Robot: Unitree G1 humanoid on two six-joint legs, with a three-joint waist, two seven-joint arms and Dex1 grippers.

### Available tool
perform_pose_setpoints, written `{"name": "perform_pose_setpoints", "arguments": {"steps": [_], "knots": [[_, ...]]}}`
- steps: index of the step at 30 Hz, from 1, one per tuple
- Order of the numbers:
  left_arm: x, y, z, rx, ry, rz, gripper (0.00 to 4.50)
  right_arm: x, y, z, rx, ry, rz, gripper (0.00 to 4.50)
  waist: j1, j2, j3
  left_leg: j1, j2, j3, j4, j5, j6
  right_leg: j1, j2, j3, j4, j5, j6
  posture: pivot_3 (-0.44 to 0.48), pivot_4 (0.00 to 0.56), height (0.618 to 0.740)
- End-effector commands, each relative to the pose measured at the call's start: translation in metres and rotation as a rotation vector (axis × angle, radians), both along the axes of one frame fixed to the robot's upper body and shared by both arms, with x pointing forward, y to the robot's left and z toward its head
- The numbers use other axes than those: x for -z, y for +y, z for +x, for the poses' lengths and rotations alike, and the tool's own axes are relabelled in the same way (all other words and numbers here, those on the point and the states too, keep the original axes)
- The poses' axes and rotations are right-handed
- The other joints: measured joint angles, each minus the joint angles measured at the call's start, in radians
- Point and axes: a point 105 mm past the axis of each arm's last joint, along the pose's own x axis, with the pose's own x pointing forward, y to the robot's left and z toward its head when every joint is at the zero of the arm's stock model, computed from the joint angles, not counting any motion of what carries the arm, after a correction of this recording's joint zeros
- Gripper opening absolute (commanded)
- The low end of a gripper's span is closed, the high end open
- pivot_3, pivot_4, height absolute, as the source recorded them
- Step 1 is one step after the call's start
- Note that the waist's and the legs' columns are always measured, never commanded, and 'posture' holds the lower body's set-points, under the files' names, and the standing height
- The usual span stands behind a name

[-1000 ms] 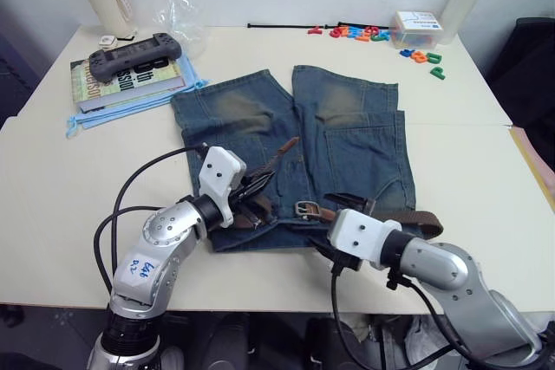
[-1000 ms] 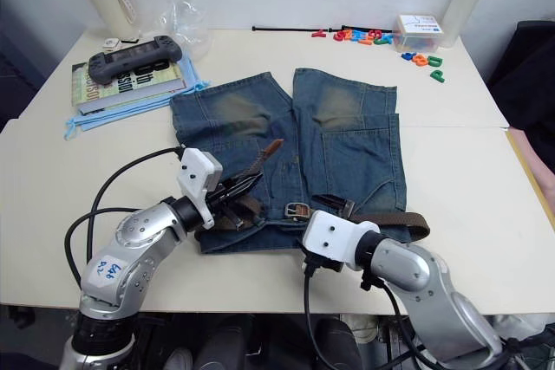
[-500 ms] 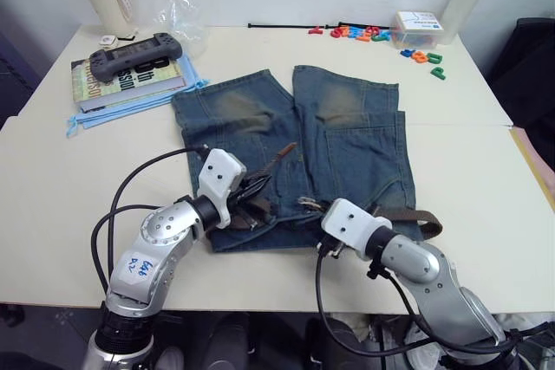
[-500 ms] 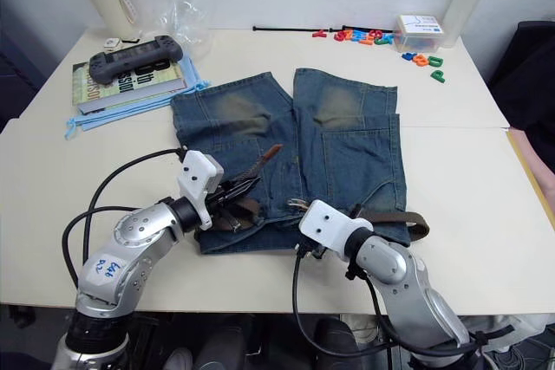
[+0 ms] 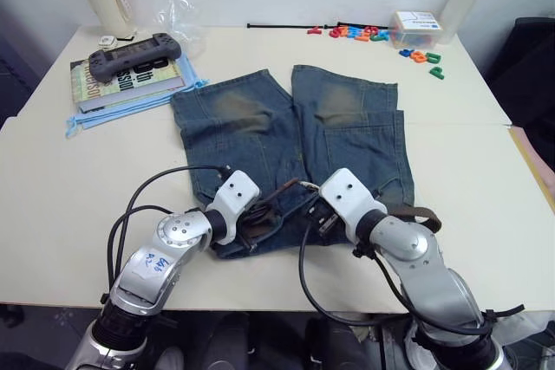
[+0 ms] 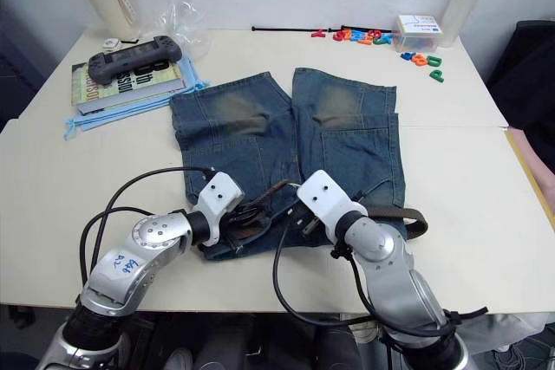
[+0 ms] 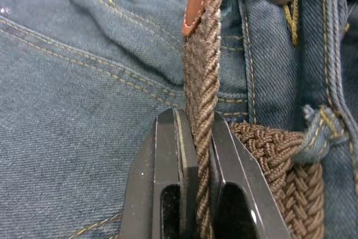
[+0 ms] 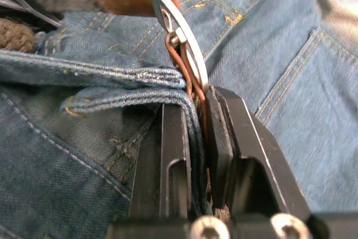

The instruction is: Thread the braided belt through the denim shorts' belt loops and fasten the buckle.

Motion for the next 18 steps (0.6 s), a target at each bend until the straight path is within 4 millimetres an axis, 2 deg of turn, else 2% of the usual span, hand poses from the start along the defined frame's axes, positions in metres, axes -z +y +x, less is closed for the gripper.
{"name": "perform_pose_setpoints", "arguments": {"steps": [1, 7, 12, 18], "knots": [[0.003, -0.003, -0.006, 0.011, 0.032, 0.007, 0.0, -0.019, -0.009, 0.003, 0.107, -0.068, 0.031, 0.05, -0.002, 0.0, 0.0, 0.0, 0.0, 0.0, 0.0, 0.0, 0.0, 0.0, 0.0, 0.0, 0.0, 0.0, 0.0, 0.0, 0.15, 0.706], [0.003, -0.004, -0.008, 0.02, 0.044, 0.012, 0.0, -0.023, -0.01, 0.005, 0.138, -0.061, 0.051, 0.05, -0.01, 0.0, 0.0, 0.0, 0.0, 0.001, 0.0, 0.0, 0.0, -0.001, 0.0, 0.0, 0.001, 0.0, 0.0, 0.0, 0.15, 0.706], [0.0, -0.011, -0.005, 0.029, 0.038, -0.013, 0.0, -0.023, 0.002, -0.002, 0.055, -0.062, 0.031, 0.05, -0.014, 0.0, 0.0, -0.002, 0.0, 0.002, 0.0, 0.0, 0.0, -0.004, 0.001, 0.001, 0.003, 0.0, 0.0, 0.0, 0.15, 0.706], [-0.007, -0.017, 0.001, 0.012, 0.018, -0.05, 0.0, -0.017, 0.006, -0.006, 0.023, -0.037, 0.001, 0.05, -0.014, 0.0, 0.0, -0.01, -0.001, 0.003, 0.002, 0.003, 0.001, -0.013, 0.002, 0.002, 0.008, 0.0, 0.0, 0.0, 0.15, 0.706]]}}
